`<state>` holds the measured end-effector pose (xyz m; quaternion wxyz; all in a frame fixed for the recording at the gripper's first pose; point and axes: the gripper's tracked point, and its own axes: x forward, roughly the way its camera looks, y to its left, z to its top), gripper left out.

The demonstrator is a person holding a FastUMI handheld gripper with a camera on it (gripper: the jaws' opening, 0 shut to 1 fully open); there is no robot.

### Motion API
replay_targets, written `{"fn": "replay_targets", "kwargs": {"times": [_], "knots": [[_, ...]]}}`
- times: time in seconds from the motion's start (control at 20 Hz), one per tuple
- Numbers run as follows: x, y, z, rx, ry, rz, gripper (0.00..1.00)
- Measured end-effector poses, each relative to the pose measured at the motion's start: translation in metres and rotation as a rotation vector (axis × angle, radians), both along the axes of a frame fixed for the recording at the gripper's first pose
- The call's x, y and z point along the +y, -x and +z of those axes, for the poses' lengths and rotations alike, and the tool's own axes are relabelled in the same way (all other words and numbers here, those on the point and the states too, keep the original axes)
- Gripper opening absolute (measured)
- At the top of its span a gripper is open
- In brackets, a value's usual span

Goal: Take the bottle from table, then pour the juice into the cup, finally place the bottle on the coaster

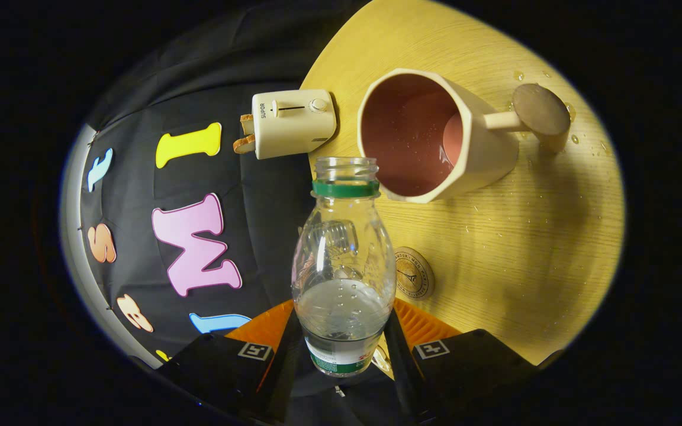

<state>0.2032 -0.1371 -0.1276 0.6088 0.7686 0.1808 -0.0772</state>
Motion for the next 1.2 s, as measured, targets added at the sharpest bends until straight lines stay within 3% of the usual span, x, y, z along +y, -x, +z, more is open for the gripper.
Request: {"fn": "replay_targets", "kwargs": {"times": [1.2], "knots": [[-0.012,-0.001,0.010,0.012,-0.211,-0.098,0.72]]}}
